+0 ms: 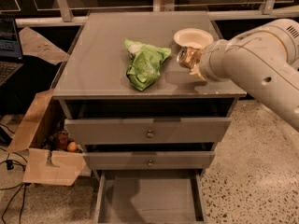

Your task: Pick orange can from bottom drawer and place on counter

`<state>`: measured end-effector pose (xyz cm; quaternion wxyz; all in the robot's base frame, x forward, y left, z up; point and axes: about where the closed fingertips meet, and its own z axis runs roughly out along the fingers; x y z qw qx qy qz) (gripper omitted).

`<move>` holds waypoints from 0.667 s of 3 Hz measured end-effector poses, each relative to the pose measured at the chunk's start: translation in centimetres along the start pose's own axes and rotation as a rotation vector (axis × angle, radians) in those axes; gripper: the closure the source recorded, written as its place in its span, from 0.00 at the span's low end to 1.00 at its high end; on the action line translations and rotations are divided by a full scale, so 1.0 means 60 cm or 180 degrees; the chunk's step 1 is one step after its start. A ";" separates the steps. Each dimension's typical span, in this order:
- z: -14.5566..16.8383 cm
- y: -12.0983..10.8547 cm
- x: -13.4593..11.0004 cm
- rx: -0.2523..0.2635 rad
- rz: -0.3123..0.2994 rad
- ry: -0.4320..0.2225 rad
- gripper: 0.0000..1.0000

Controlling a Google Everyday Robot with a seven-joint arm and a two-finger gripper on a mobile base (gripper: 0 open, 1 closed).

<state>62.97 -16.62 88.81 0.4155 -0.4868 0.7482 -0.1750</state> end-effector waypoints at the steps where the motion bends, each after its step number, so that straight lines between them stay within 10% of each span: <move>1: 0.030 0.021 0.015 -0.0164 0.0082 0.0027 1.00; 2: 0.032 0.022 0.016 -0.0173 0.0084 0.0029 0.74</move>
Offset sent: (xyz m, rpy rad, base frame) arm 0.0049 0.0003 -0.0208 0.0228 0.0469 0.0008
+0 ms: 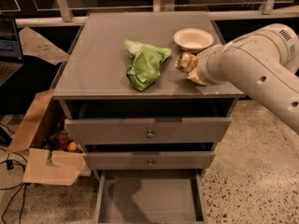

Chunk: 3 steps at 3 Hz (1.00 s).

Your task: Pick orange can from bottom drawer and place on counter

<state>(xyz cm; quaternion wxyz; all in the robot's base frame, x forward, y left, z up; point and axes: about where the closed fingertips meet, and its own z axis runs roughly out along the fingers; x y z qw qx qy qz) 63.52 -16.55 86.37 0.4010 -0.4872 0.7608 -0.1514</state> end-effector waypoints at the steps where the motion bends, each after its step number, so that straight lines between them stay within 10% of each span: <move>1: 0.000 0.000 0.000 0.0000 0.0000 0.0000 0.51; 3: 0.000 0.000 0.000 0.0000 0.0000 0.0000 0.05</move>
Offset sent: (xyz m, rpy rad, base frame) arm 0.0000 0.0000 0.0000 0.0000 0.0000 0.0000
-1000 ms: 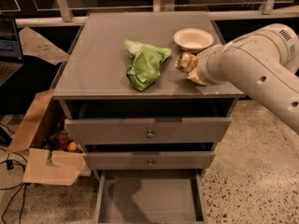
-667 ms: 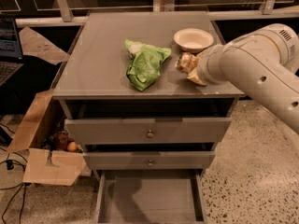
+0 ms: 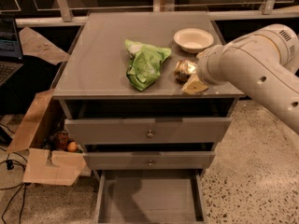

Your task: Pick orange can from bottom drawer and place on counter

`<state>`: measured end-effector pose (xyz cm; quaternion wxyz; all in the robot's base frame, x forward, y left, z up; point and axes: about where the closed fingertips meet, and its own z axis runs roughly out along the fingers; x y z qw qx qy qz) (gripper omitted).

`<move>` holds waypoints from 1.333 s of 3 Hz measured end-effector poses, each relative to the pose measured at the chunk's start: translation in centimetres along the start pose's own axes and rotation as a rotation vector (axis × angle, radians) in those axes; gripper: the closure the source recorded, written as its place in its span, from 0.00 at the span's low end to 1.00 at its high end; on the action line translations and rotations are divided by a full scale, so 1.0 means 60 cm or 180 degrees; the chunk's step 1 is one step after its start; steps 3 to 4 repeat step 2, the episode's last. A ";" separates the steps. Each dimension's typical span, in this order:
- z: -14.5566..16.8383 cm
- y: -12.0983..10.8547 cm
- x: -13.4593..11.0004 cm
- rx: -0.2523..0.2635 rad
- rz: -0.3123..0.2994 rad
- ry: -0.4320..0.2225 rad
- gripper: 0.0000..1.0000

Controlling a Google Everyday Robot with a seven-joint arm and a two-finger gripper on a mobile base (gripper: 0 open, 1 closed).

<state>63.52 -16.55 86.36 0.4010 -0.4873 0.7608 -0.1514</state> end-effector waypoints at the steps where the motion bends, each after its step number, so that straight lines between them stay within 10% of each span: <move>1: 0.000 0.000 0.000 0.0000 0.0000 0.0000 0.00; 4: 0.000 0.000 0.000 0.0000 0.0000 0.0000 0.00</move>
Offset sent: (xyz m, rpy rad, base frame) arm 0.0000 0.0000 0.0000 0.0000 0.0000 0.0000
